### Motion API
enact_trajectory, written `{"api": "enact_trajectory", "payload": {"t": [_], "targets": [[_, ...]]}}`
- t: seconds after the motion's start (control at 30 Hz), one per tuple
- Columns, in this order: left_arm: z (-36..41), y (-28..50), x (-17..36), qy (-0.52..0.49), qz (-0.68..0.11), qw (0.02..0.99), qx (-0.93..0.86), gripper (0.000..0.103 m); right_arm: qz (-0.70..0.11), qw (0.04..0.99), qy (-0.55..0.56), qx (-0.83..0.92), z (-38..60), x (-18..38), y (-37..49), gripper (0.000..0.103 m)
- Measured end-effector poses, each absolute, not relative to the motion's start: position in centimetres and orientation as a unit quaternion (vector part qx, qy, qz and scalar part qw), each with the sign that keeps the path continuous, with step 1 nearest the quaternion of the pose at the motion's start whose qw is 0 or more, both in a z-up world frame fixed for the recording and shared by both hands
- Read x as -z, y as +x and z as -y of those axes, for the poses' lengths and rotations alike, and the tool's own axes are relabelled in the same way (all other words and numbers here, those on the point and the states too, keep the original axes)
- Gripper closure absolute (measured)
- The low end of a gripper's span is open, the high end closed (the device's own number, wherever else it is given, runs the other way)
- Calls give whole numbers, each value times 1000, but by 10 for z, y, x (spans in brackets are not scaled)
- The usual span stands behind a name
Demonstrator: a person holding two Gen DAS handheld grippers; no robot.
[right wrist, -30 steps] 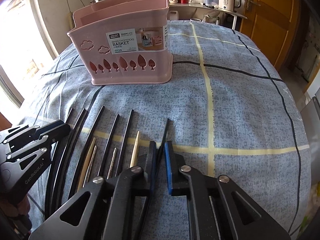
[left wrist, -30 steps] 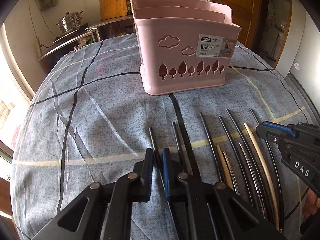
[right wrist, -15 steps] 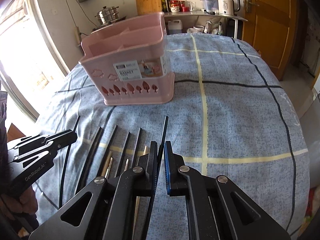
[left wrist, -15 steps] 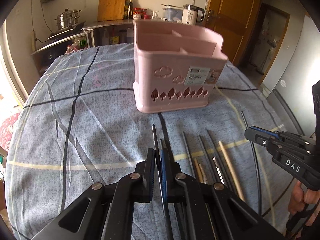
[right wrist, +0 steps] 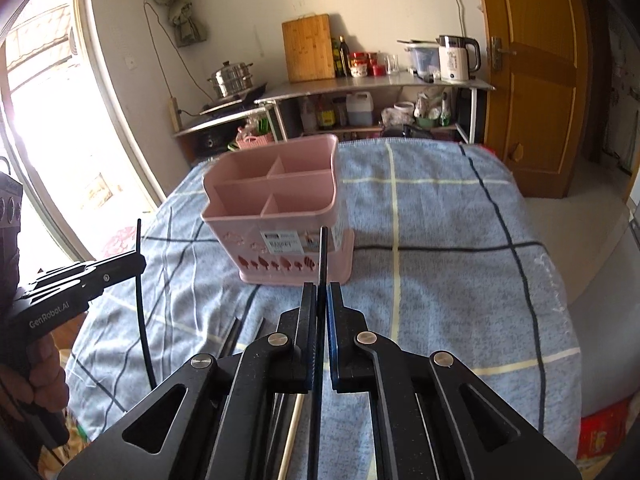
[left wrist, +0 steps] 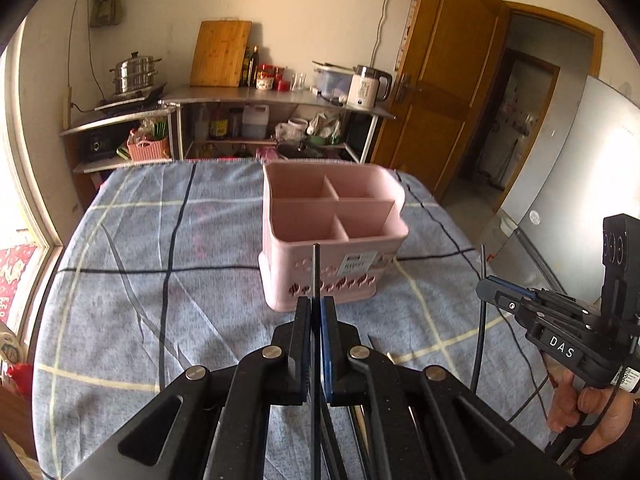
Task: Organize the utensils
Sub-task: 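Lift both held chopsticks and lower them upright into the pink basket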
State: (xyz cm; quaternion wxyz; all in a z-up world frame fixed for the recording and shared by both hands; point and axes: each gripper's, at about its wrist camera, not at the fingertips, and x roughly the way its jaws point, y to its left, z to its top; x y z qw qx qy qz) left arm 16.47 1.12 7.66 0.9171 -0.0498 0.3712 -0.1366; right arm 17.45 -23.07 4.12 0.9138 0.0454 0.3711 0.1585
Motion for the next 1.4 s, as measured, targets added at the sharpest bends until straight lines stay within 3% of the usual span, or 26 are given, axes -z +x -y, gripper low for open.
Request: {"api": "enact_trajectory", "payload": {"t": [0.7,1.4], "targets": [[-7,144,-128,-48,-329,931,155,99,-308,935,37,-173,236,-100,151,98],[-12,207,-219,-58,-271,949,152,99,-229,951,44,-201,205,-172,197,98]]}}
